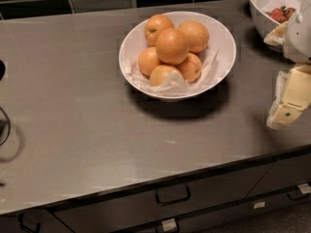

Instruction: Pick orange from white bowl

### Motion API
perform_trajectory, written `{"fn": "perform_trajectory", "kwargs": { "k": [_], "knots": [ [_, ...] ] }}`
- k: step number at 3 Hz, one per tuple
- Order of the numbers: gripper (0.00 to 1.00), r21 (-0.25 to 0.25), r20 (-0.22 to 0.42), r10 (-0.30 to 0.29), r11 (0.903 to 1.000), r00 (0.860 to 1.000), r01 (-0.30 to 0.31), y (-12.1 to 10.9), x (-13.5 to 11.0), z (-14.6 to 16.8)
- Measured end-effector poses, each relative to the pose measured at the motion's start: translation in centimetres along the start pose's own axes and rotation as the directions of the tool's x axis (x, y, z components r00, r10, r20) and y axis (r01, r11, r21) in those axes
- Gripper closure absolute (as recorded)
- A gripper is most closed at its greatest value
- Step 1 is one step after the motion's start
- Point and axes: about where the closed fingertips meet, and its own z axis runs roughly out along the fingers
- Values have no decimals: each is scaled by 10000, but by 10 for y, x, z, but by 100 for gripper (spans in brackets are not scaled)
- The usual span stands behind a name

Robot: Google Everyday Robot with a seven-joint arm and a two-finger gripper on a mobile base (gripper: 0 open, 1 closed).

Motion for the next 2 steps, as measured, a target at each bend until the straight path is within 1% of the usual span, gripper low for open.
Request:
{"fn": "perform_trajectory", "kwargs": {
  "k": [1, 2],
  "knots": [
    [0, 1, 1, 0, 10000, 10000, 0, 0, 0, 0],
    [0, 246, 312, 9, 9997, 9995, -17, -18, -12, 9]
  ]
}}
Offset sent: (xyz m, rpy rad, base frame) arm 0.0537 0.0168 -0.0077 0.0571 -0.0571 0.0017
